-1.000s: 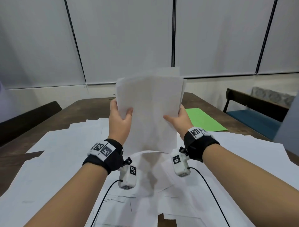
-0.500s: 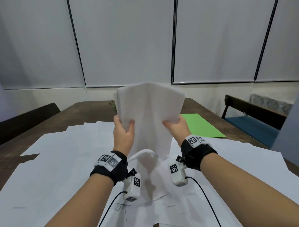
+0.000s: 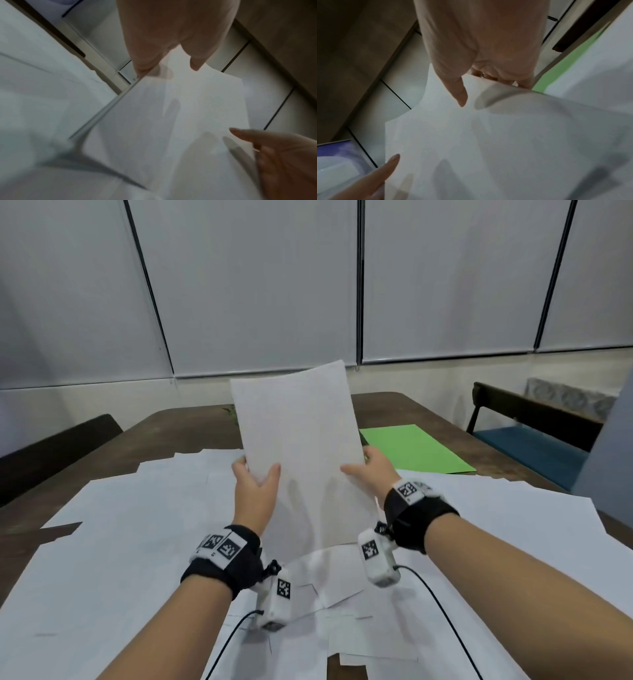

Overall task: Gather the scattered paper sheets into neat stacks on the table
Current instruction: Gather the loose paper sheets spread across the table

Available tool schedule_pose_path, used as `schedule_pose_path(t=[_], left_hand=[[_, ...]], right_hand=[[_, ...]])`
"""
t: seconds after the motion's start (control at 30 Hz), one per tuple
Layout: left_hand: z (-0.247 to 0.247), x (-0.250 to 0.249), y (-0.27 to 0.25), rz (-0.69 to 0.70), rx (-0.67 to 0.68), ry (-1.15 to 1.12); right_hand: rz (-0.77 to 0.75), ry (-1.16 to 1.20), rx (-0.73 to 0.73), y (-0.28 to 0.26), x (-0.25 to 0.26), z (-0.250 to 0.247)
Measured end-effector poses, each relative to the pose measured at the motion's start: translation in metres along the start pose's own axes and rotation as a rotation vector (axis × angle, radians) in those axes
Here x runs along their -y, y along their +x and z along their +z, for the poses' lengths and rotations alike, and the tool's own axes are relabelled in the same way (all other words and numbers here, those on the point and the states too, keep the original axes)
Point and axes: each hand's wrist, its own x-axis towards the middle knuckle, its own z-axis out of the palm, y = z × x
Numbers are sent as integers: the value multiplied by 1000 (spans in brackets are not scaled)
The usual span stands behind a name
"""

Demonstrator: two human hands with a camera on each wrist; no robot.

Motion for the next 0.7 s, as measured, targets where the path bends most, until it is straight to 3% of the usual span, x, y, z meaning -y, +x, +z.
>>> schedule_pose_path(t=[0.13,0.43,0.57,0.7], left_hand=[[-2,17,-11,-78,78,95],[-6,-17,1,65,-32,29],[-13,-21,-2,145,-23,-40],[-16,0,-14,7,24,-36]], right_hand=[[17,-3,44,-12,-30,7],[-210,172,-90,-13,1,7],[-176,250,-88,-16,-2,7],[-87,182,-3,-24,-21,13]])
